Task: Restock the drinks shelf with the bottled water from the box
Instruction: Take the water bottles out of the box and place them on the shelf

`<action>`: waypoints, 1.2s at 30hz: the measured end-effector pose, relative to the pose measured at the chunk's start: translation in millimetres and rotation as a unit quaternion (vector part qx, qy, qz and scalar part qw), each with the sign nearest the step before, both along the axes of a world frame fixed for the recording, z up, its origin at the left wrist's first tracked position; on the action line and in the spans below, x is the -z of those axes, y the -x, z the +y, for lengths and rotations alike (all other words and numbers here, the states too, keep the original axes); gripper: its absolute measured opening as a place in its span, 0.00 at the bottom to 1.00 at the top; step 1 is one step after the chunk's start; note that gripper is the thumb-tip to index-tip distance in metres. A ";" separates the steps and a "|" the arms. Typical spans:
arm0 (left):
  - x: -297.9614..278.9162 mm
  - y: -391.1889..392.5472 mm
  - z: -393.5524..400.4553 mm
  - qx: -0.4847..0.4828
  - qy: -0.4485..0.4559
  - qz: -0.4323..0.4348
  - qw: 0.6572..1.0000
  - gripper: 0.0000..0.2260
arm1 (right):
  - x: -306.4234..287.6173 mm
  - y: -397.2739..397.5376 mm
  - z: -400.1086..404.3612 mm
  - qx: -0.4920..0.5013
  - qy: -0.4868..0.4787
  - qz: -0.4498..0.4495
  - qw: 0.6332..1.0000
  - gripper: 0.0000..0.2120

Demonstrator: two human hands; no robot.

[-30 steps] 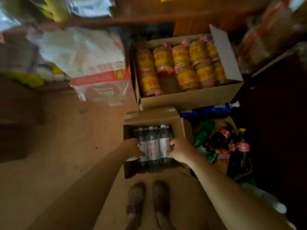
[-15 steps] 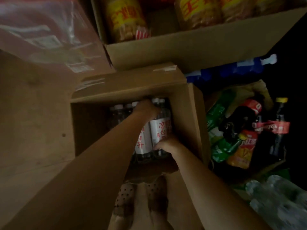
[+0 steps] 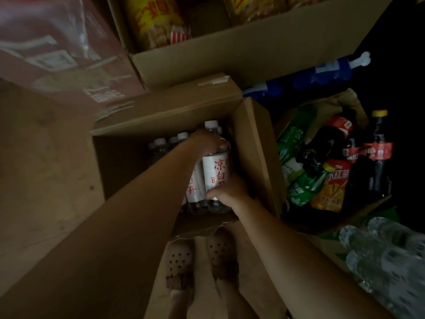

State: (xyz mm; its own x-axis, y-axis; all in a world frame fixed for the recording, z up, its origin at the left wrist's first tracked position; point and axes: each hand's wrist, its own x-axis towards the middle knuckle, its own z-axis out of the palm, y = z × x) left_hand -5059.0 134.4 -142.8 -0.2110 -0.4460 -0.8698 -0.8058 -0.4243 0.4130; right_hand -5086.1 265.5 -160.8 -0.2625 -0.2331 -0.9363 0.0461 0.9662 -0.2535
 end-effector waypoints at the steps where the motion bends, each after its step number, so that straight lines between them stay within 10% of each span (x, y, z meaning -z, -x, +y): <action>1: -12.3 -3.0 -1.2 -0.011 -0.009 0.020 1.000 0.22 | -11.6 -3.0 2.4 -0.004 0.012 0.013 1.000 0.35; 15: -338.4 16.5 -14.3 -0.013 0.118 0.209 0.971 0.08 | -313.3 42.3 5.5 0.029 0.225 0.088 0.970 0.39; 26: -690.0 116.1 45.9 0.205 0.279 0.435 0.831 0.04 | -625.7 133.7 72.5 0.142 0.405 0.279 0.859 0.29; 36: -822.8 193.6 227.0 0.325 0.287 0.528 0.730 0.28 | -751.1 162.3 253.1 0.273 0.406 0.424 0.762 0.30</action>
